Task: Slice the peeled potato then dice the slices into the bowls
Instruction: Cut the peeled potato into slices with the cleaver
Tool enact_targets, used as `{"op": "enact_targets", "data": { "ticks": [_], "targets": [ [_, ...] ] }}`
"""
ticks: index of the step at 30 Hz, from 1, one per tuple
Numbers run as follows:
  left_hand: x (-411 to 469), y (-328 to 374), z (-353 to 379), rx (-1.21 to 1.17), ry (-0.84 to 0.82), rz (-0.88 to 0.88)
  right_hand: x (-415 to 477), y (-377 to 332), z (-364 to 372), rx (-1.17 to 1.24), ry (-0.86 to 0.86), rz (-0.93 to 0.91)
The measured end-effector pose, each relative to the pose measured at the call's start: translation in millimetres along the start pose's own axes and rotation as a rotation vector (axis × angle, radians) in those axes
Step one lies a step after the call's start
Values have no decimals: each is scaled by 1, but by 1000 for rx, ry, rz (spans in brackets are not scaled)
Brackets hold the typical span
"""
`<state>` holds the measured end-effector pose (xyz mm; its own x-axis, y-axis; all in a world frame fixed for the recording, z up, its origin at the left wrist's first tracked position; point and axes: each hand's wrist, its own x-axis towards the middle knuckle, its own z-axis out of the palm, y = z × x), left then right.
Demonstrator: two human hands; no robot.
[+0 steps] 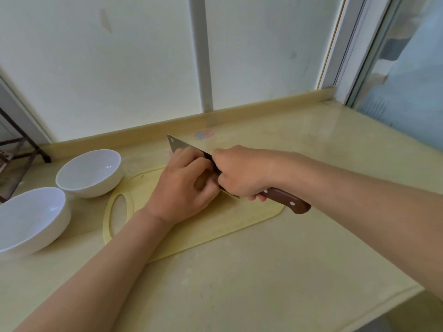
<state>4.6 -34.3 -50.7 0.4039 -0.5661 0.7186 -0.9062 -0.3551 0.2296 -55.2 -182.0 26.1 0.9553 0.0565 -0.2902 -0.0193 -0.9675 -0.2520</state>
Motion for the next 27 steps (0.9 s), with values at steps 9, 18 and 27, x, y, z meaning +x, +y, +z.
{"op": "enact_targets", "data": {
  "ticks": [9, 18, 27],
  "targets": [
    [-3, -1, -2, 1, 44, 28, -2, 5, 2, 79, 43, 22],
    [-2, -1, -3, 1, 25, 23, -18, 9, -17, 155, 101, 20],
    [-1, -1, -2, 8, 25, 42, -27, 1, -30, 50, 118, 2]
  ]
}}
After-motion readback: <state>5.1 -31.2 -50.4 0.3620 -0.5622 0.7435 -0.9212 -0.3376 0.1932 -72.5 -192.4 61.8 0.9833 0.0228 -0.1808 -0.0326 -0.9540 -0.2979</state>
